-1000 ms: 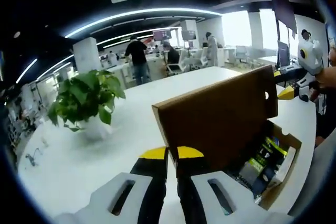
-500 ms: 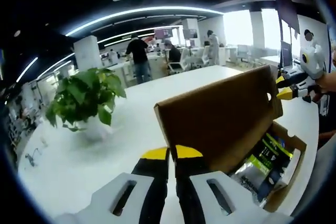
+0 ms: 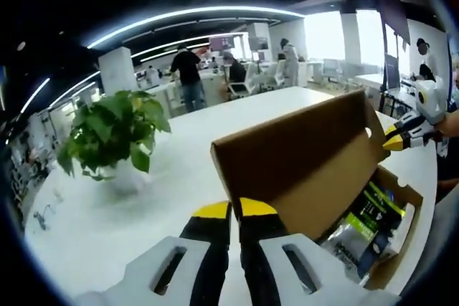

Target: Operate the shoe box by opening the lid, removing the specified soft item, and placing it in the target area until the item is outside and the box remains undamaged.

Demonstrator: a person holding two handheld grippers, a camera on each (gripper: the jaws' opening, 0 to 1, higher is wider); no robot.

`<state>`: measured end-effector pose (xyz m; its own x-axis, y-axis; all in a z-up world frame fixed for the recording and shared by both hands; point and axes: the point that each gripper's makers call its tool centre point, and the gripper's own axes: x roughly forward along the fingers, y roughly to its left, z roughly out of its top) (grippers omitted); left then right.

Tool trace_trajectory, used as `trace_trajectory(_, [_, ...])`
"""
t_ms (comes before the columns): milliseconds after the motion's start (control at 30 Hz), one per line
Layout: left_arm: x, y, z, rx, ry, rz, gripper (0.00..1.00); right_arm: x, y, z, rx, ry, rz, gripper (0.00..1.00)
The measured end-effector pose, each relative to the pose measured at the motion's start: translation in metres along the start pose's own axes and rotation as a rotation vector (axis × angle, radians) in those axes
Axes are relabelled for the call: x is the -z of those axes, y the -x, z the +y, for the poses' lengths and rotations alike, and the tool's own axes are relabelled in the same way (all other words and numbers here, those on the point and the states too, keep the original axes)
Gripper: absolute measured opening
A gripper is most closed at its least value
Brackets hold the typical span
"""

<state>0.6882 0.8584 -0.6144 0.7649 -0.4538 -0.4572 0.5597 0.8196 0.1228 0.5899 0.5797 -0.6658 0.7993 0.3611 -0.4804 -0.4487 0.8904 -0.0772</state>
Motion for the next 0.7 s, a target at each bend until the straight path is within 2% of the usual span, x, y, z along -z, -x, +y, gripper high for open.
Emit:
trace_trajectory(167, [0.000, -0.004, 0.000, -0.007, 0.011, -0.001, 0.00, 0.003, -0.002, -0.004, 0.019, -0.081, -0.005, 0.03])
trace_trajectory(367, [0.001, -0.010, 0.001, -0.030, -0.011, -0.004, 0.01, 0.003, -0.005, -0.006, 0.032, -0.029, 0.001, 0.02])
trace_trajectory(533, [0.003, -0.011, 0.002, -0.044, 0.018, -0.018, 0.01, 0.003, -0.007, -0.008, 0.030, -0.020, 0.000, 0.02])
trace_trajectory(700, [0.018, -0.011, -0.004, -0.044, 0.022, 0.009, 0.01, 0.003, -0.009, -0.009, 0.021, -0.019, 0.000, 0.02])
